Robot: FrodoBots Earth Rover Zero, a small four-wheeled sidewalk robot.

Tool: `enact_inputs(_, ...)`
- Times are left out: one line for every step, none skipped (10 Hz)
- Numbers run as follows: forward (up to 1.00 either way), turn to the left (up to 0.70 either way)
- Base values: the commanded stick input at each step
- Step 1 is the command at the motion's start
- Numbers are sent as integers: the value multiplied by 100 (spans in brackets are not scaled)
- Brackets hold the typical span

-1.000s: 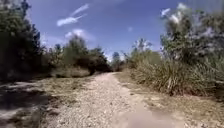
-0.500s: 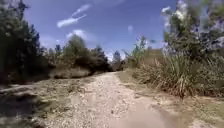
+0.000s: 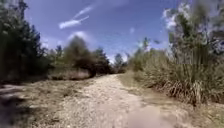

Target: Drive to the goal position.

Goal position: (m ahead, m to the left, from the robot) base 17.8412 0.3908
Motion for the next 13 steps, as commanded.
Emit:
enact_inputs(70,0)
enact_inputs(70,0)
enact_inputs(70,0)
enact_inputs(70,0)
enact_inputs(70,0)
enact_inputs(70,0)
enact_inputs(70,0)
enact_inputs(70,0)
enact_inputs(70,0)
enact_inputs(70,0)
enact_inputs(70,0)
enact_inputs(70,0)
enact_inputs(70,0)
